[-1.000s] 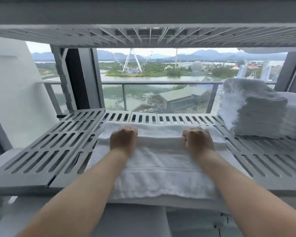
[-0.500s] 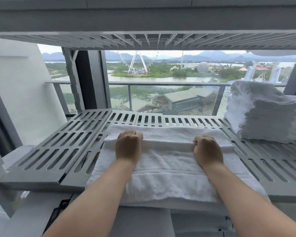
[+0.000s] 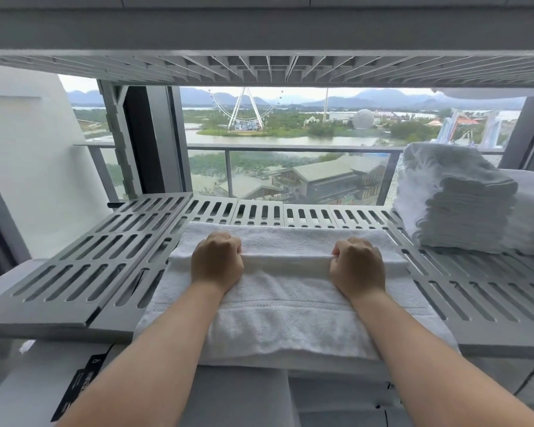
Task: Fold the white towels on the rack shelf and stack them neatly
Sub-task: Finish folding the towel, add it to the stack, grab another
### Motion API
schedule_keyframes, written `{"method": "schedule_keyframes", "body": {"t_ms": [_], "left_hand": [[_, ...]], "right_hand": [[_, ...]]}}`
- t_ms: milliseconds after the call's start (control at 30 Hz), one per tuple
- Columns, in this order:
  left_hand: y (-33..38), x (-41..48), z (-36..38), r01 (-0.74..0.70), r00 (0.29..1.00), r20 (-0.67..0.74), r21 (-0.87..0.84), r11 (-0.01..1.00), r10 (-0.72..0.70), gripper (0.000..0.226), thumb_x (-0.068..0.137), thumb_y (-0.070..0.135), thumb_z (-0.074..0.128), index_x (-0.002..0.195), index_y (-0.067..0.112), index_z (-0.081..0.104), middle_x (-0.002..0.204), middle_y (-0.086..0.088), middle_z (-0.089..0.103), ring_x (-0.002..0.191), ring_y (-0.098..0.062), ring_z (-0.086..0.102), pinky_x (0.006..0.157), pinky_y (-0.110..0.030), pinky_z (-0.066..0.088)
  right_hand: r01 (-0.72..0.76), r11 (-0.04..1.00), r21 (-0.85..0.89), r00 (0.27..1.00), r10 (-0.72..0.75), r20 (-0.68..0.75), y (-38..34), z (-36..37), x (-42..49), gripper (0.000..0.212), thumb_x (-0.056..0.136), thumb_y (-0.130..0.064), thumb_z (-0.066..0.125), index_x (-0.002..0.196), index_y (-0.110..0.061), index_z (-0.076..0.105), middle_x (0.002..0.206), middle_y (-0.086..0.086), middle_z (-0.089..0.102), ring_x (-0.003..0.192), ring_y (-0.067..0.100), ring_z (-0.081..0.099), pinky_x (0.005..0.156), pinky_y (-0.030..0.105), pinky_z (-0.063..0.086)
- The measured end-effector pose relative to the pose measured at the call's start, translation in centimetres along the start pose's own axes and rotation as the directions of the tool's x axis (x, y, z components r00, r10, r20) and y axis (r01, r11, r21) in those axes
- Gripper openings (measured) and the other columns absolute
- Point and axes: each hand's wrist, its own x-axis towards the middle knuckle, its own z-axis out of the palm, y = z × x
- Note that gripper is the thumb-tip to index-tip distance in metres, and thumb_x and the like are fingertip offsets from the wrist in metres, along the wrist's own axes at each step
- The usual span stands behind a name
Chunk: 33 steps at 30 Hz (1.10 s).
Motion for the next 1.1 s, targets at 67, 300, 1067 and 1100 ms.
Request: {"method": "schedule_keyframes", "body": {"t_ms": [67, 300, 1067, 1100], "left_hand": [[0.0, 0.0, 0.1, -0.009, 1.0, 0.003, -0.01, 1.0, 0.009, 0.027, 0.074, -0.008, 0.052, 0.066, 0.014, 0.065, 0.065, 0.002, 0.057, 0.066, -0.017, 0.055, 0.06, -0.026, 0.047], [-0.7, 0.4, 0.7, 0.086, 0.992, 0.105, -0.172, 0.981, -0.069, 0.032, 0.083, -0.002, 0.046, 0.065, 0.017, 0.064, 0.072, 0.004, 0.062, 0.066, -0.015, 0.058, 0.058, -0.027, 0.047], [2.3, -5.0, -6.3, -0.093, 0.86, 0.484, -0.158, 0.983, 0.159, 0.035, 0.102, 0.03, 0.043, 0.134, 0.021, 0.056, 0.136, -0.005, 0.056, 0.12, -0.022, 0.056, 0.098, -0.042, 0.053], [2.6, -5.8, -6.4, -0.138, 0.843, 0.491, -0.198, 0.971, 0.22, 0.034, 0.103, 0.032, 0.044, 0.134, 0.025, 0.056, 0.142, -0.001, 0.054, 0.126, -0.022, 0.054, 0.101, -0.043, 0.05]], "right_hand": [[0.001, 1.0, -0.014, 1.0, 0.0, 0.025, 0.0, 0.1, 0.0, 0.017, 0.085, -0.01, 0.055, 0.09, -0.013, 0.071, 0.091, 0.006, 0.068, 0.092, 0.027, 0.06, 0.087, 0.037, 0.045], [-0.024, 0.999, 0.027, 0.998, 0.023, 0.066, 0.1, 0.5, 0.2, 0.025, 0.088, -0.012, 0.045, 0.084, -0.014, 0.069, 0.085, 0.004, 0.067, 0.079, 0.023, 0.056, 0.077, 0.034, 0.046], [0.101, 0.993, 0.06, 0.954, -0.113, 0.278, -6.0, -5.8, -7.9, 0.03, 0.095, -0.031, 0.056, 0.122, -0.021, 0.065, 0.12, 0.006, 0.066, 0.109, 0.028, 0.063, 0.098, 0.039, 0.049], [0.157, 0.985, 0.074, 0.954, -0.171, 0.246, -5.8, -6.0, -8.6, 0.027, 0.094, -0.031, 0.058, 0.118, -0.022, 0.067, 0.119, 0.004, 0.067, 0.111, 0.026, 0.062, 0.099, 0.038, 0.048]]}}
